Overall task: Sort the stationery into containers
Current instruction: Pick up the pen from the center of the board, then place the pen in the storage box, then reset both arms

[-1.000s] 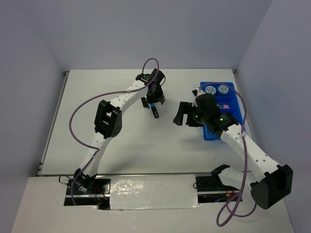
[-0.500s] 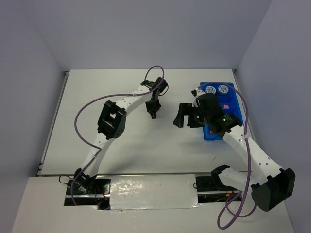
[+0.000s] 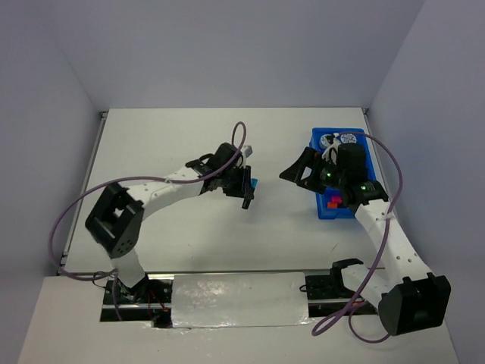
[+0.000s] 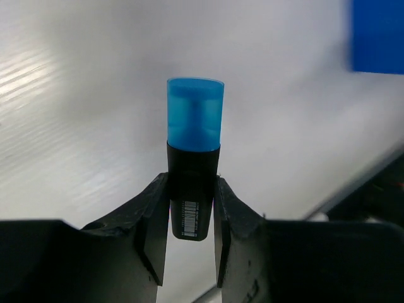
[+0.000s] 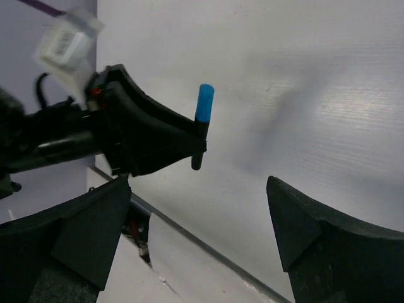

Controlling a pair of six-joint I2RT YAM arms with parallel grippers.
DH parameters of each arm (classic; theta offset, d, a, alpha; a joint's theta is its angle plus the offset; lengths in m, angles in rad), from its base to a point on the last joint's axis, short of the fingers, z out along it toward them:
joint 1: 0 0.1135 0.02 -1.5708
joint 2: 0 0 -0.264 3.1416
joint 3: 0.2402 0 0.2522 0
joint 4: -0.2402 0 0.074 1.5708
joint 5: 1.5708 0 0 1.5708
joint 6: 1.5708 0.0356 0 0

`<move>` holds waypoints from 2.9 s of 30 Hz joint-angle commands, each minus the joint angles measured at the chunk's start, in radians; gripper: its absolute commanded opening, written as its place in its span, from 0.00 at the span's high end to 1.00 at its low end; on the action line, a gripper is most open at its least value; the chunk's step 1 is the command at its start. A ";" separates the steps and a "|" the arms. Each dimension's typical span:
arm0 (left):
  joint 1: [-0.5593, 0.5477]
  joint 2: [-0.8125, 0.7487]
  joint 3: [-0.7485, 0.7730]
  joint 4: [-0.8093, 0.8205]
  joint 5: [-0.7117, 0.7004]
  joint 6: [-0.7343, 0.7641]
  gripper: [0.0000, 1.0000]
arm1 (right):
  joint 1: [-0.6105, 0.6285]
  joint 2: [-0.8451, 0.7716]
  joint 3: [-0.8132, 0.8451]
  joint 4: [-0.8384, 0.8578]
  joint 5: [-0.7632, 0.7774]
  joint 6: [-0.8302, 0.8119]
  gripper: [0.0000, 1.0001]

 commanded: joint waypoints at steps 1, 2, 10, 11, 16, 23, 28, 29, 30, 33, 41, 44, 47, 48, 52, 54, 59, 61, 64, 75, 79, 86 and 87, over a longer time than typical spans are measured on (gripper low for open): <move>-0.011 -0.126 -0.060 0.279 0.206 0.110 1.00 | 0.068 0.020 0.029 0.102 -0.031 0.096 0.06; -0.018 -0.142 -0.073 0.314 0.237 0.113 1.00 | 0.088 0.035 0.041 0.085 0.041 0.105 0.06; -0.043 -0.200 -0.050 0.344 0.309 0.123 1.00 | 0.232 0.068 0.058 0.061 0.236 0.241 0.12; -0.045 -0.202 -0.042 0.342 0.312 0.124 1.00 | 0.237 0.066 0.050 0.070 0.244 0.255 0.14; -0.051 -0.196 -0.019 0.356 0.360 0.127 1.00 | 0.249 0.074 0.030 0.116 0.261 0.280 0.29; -0.055 -0.226 -0.062 0.391 0.394 0.124 1.00 | 0.260 0.075 0.014 0.145 0.322 0.313 0.49; -0.055 -0.232 -0.062 0.382 0.397 0.126 0.79 | 0.293 0.089 -0.014 0.228 0.261 0.347 0.82; -0.055 -0.231 -0.047 0.352 0.356 0.126 0.66 | 0.292 0.085 -0.029 0.261 0.229 0.370 1.00; -0.055 -0.231 -0.036 0.304 0.311 0.123 0.28 | 0.292 0.078 -0.035 0.268 0.223 0.378 1.00; -0.046 -0.228 0.030 0.151 0.135 0.117 0.01 | 0.225 0.034 -0.039 0.193 0.294 0.370 1.00; 0.038 -0.313 0.127 -0.216 -0.117 0.066 0.01 | -0.272 -0.023 -0.023 -0.080 0.666 0.168 1.00; 0.060 -0.372 0.090 -0.279 -0.120 0.052 0.01 | -0.415 -0.011 -0.029 -0.085 0.687 0.117 1.00; 0.067 -0.416 0.041 -0.300 -0.077 0.041 0.01 | -0.511 -0.006 -0.046 -0.057 0.675 0.099 1.00; 0.067 -0.433 0.016 -0.303 -0.051 0.040 0.01 | -0.524 -0.001 -0.051 -0.044 0.660 0.102 1.00; 0.067 -0.467 -0.022 -0.308 -0.019 0.037 0.01 | -0.549 0.048 -0.051 -0.011 0.625 0.100 1.00; 0.067 -0.478 -0.022 -0.320 -0.024 0.040 0.01 | -0.550 0.078 -0.054 0.007 0.615 0.108 0.98; 0.083 -0.485 0.015 -0.398 -0.060 0.054 0.01 | -0.556 0.095 -0.091 0.025 0.562 0.125 0.72; 0.100 -0.493 0.030 -0.423 -0.085 0.055 0.01 | -0.556 0.062 -0.114 0.024 0.542 0.139 0.53; 0.142 -0.510 0.039 -0.452 -0.105 0.054 0.01 | -0.555 0.017 -0.134 0.015 0.523 0.149 0.18; 0.258 -0.544 0.166 -0.601 -0.488 0.087 0.01 | -0.460 -0.104 0.240 -0.383 0.430 -0.237 0.00; 0.258 -0.579 0.206 -0.644 -0.601 0.083 0.01 | -0.234 -0.225 0.363 -0.586 0.612 -0.325 0.00; 0.256 -0.794 0.124 -0.711 -0.616 0.008 0.01 | 0.011 -0.391 0.573 -0.853 0.690 -0.320 0.00; 0.255 -0.818 0.102 -0.725 -0.607 0.005 0.01 | 0.051 -0.412 0.605 -0.884 0.696 -0.320 0.00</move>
